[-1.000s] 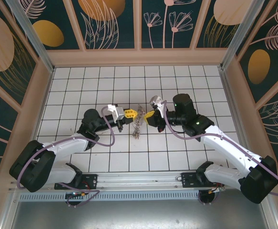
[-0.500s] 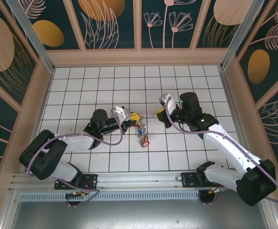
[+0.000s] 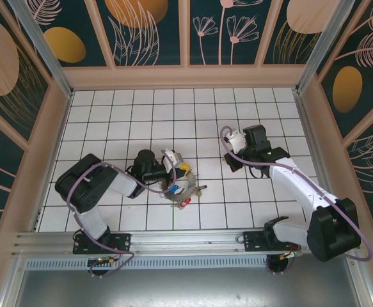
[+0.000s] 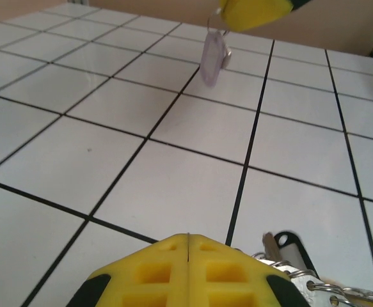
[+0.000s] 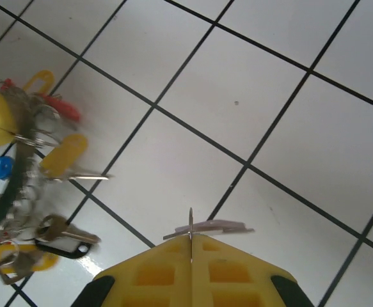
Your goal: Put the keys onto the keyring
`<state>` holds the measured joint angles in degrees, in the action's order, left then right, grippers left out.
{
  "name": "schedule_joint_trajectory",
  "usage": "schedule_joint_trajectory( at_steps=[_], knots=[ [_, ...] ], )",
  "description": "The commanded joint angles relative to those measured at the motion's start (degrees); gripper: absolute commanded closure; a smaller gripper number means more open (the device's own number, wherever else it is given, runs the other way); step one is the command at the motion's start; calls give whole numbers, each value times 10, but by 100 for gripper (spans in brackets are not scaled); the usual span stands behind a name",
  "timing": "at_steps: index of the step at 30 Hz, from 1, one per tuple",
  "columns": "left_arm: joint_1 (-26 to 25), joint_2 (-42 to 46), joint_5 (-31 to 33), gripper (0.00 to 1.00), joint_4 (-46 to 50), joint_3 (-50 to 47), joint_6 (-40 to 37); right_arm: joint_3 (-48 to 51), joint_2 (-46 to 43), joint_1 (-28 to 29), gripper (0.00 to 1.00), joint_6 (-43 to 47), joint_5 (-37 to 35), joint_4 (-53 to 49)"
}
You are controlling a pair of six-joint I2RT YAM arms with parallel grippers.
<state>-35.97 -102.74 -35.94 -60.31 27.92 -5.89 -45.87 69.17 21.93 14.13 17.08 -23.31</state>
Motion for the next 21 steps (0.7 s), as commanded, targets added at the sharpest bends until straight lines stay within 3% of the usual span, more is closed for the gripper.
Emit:
schedule_joint_trajectory(
  at_steps=[1, 6, 13, 21],
  knots=[
    [-10, -32, -16, 100, -36, 27, -7, 12, 0, -5, 100, -25, 44, 21],
    [-25, -76, -11, 100, -3, 64, -21, 14, 21, -5, 100, -21, 32, 30],
    [-40, -104, 3, 100, 45, 99, -28, -21, 74, -15, 100, -7, -71, -20],
    [-41, -107, 1, 100, 41, 101, -27, -15, 143, -33, 100, -17, -100, -7]
  ],
)
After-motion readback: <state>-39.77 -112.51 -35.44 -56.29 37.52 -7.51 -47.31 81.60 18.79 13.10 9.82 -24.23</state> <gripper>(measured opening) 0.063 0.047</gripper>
